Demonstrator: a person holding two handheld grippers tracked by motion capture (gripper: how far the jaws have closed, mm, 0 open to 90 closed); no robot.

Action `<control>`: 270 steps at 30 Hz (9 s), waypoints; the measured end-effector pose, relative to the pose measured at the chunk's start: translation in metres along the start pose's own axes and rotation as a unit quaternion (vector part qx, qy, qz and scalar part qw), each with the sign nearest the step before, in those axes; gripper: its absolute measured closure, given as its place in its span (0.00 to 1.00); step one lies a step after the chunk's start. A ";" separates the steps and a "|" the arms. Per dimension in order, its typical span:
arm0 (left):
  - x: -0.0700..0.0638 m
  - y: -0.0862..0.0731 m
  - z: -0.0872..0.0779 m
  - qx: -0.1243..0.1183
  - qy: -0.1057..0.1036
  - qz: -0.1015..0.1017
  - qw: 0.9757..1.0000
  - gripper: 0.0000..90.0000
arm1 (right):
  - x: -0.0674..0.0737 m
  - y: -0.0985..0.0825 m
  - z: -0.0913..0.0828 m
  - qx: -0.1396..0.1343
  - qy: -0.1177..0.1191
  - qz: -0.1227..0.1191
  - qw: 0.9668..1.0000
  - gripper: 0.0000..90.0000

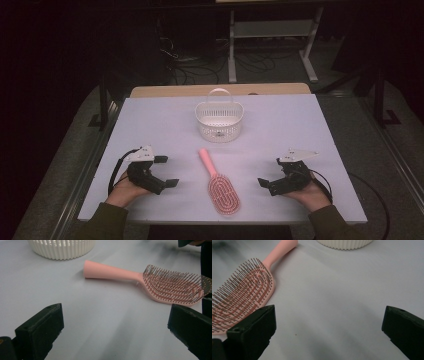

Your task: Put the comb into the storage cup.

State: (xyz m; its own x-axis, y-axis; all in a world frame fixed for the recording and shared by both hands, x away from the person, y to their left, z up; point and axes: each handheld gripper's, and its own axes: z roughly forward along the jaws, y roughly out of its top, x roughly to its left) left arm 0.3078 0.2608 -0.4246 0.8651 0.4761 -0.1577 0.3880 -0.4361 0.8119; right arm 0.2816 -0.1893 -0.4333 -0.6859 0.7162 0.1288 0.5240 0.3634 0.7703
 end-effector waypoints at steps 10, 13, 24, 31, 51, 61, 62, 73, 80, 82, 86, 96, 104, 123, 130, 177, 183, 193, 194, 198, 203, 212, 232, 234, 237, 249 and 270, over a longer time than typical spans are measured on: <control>0.001 0.002 0.000 -0.005 0.001 -0.002 1.000 0.01 | 0.000 0.000 -0.001 -0.002 0.000 0.000 1.000 0.00; 0.001 0.003 0.000 -0.010 0.001 -0.004 1.000 0.01 | 0.000 0.000 -0.001 -0.004 0.001 0.002 1.000 0.00; 0.000 0.004 0.003 -0.007 -0.004 0.002 1.000 0.03 | 0.001 0.001 -0.002 -0.006 -0.001 -0.002 1.000 0.00; 0.000 0.006 0.002 -0.010 0.001 0.002 1.000 0.06 | 0.001 0.002 -0.001 -0.006 0.002 -0.004 1.000 0.00; -0.003 0.014 0.008 -0.012 0.000 0.003 1.000 0.32 | 0.000 0.002 -0.001 -0.004 0.000 -0.002 1.000 0.00; -0.003 0.018 0.013 -0.011 0.000 0.000 1.000 0.49 | 0.000 0.002 -0.001 -0.005 0.000 -0.001 1.000 0.00; -0.003 0.019 0.014 -0.010 0.000 -0.001 1.000 0.50 | 0.000 0.002 -0.001 -0.005 0.000 -0.001 1.000 0.00; -0.003 0.022 0.018 -0.005 -0.001 -0.004 1.000 0.72 | 0.000 0.002 -0.001 -0.005 0.001 -0.001 1.000 0.00; -0.002 0.026 0.020 -0.006 -0.005 -0.004 1.000 0.85 | 0.000 0.002 -0.001 -0.004 0.001 0.000 1.000 0.00; -0.001 0.027 0.021 -0.006 -0.007 -0.004 1.000 0.91 | 0.000 0.002 -0.001 -0.004 0.002 0.000 1.000 0.00; -0.002 0.030 0.022 -0.005 -0.006 -0.002 1.000 0.97 | 0.000 0.002 -0.001 -0.005 0.001 0.002 1.000 0.00; 0.000 0.036 0.024 -0.006 -0.021 -0.002 1.000 1.00 | 0.001 0.002 -0.001 -0.004 -0.002 0.001 1.000 0.00; 0.000 0.046 0.032 0.000 -0.026 0.007 1.000 1.00 | 0.000 0.001 -0.003 -0.007 -0.002 0.003 1.000 0.00; 0.003 0.066 0.047 -0.001 -0.028 0.020 0.999 1.00 | 0.000 0.001 -0.003 -0.008 -0.002 0.005 1.000 0.00; 0.004 0.071 0.051 0.001 -0.032 0.024 0.999 1.00 | 0.000 0.001 -0.003 -0.009 -0.002 0.005 1.000 0.00; 0.007 0.113 0.105 0.050 -0.033 0.069 0.996 1.00 | -0.002 0.001 -0.005 -0.013 -0.003 0.009 1.000 0.00; 0.011 0.113 0.111 0.064 -0.027 0.070 0.995 1.00 | -0.002 0.001 -0.005 -0.013 -0.003 0.010 1.000 0.00; 0.019 0.110 0.121 0.092 -0.015 0.072 0.993 1.00 | -0.002 0.001 -0.005 -0.013 -0.004 0.010 1.000 0.00; 0.019 0.109 0.122 0.096 -0.014 0.071 0.993 1.00 | -0.002 0.001 -0.005 -0.013 -0.004 0.010 1.000 0.00; 0.021 0.107 0.127 0.106 -0.009 0.071 0.992 1.00 | -0.003 0.001 -0.006 -0.013 -0.004 0.011 1.000 0.00; 0.023 0.105 0.132 0.124 -0.004 0.074 0.989 1.00 | -0.003 0.001 -0.006 -0.013 -0.003 0.011 1.000 0.00; 0.026 0.100 0.136 0.153 0.012 0.081 0.985 1.00 | -0.003 0.001 -0.006 -0.014 -0.004 0.011 1.000 0.00; 0.025 0.096 0.134 0.186 0.028 0.101 0.977 1.00 | -0.003 0.001 -0.006 -0.014 -0.005 0.012 1.000 0.00; 0.025 0.095 0.132 0.188 0.029 0.102 0.976 1.00 | -0.003 0.001 -0.006 -0.014 -0.005 0.012 1.000 0.00; 0.025 0.094 0.130 0.189 0.031 0.101 0.976 1.00 | -0.003 0.001 -0.006 -0.014 -0.005 0.012 1.000 0.00; 0.026 0.086 0.117 0.191 0.036 0.100 0.976 1.00 | -0.004 0.001 -0.006 -0.014 -0.007 0.013 1.000 0.00; 0.023 0.072 0.093 0.193 0.041 0.099 0.975 1.00 | -0.003 0.001 -0.006 -0.014 -0.008 0.014 1.000 0.00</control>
State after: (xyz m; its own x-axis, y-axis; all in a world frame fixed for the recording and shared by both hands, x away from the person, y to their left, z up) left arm 0.3851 0.1698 -0.4219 0.9133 0.4053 0.0392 0.3200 -0.7738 0.5467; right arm 0.2811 -0.1952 -0.4296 -0.6623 0.7359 0.1410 0.5293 0.3264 0.7831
